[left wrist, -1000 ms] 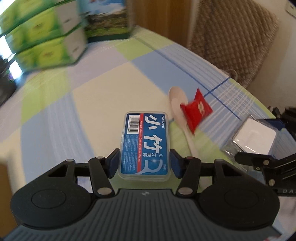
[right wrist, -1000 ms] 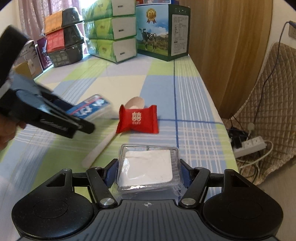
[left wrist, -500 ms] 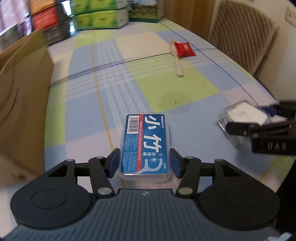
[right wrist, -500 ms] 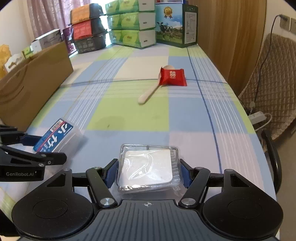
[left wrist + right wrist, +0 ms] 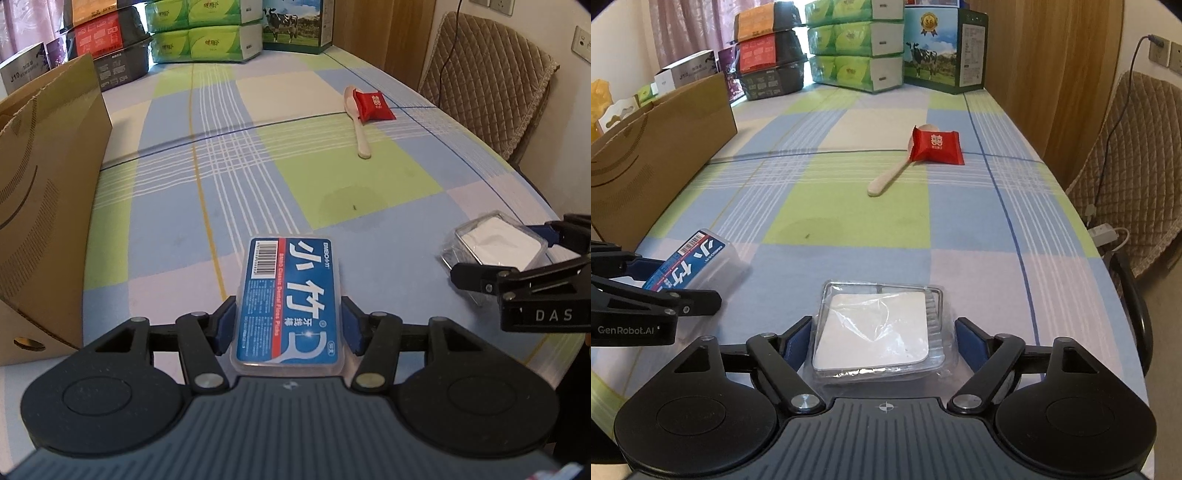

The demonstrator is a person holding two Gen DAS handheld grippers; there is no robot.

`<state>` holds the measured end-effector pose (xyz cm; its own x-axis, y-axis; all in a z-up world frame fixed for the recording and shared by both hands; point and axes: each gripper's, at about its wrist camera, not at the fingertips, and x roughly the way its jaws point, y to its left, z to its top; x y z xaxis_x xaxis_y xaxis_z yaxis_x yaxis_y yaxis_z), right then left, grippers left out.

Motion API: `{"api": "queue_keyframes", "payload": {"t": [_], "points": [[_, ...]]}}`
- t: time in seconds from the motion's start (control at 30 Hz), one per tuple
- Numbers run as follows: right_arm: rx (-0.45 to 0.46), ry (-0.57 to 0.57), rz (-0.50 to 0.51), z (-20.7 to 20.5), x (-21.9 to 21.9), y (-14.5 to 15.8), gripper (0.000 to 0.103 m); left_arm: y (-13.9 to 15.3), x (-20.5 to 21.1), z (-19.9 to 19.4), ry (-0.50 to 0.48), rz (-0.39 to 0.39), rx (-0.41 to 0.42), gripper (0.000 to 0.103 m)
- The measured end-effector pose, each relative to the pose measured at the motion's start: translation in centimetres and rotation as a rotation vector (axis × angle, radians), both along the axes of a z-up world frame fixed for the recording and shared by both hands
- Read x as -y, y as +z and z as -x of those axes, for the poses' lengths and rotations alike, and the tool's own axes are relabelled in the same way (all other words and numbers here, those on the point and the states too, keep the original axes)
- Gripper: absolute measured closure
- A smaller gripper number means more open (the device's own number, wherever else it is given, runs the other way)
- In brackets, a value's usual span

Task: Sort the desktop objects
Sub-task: 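Carry the toothpick box with the left tool while the right tool carries the clear box toward the cardboard box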

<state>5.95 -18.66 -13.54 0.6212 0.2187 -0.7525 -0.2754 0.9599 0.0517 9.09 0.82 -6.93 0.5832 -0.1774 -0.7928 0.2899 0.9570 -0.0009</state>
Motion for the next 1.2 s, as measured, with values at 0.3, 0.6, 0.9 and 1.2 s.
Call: {"api": "queue_keyframes", "payload": {"t": [0.3, 0.6, 0.9, 1.2], "points": [[0.028, -0.035, 0.019, 1.2, -0.1, 1.9, 0.040, 1.9, -0.2, 1.4, 0.017, 0.020, 0.016, 0.052], [0.052, -0.053, 0.003, 4.3, -0.5, 5.5, 0.040, 5.2, -1.0, 4.6, 0.052, 0.060, 0.014, 0.052], [0.074, -0.037, -0.009, 6.6, -2.1, 8.0, 0.040, 8.2, -2.8, 7.9, 0.082, 0.077, 0.043, 0.052], [0.088, 0.000, -0.012, 7.9, -3.6, 9.3, 0.040, 9.8, -4.6, 10.0, 0.115, 0.094, 0.069, 0.052]]}}
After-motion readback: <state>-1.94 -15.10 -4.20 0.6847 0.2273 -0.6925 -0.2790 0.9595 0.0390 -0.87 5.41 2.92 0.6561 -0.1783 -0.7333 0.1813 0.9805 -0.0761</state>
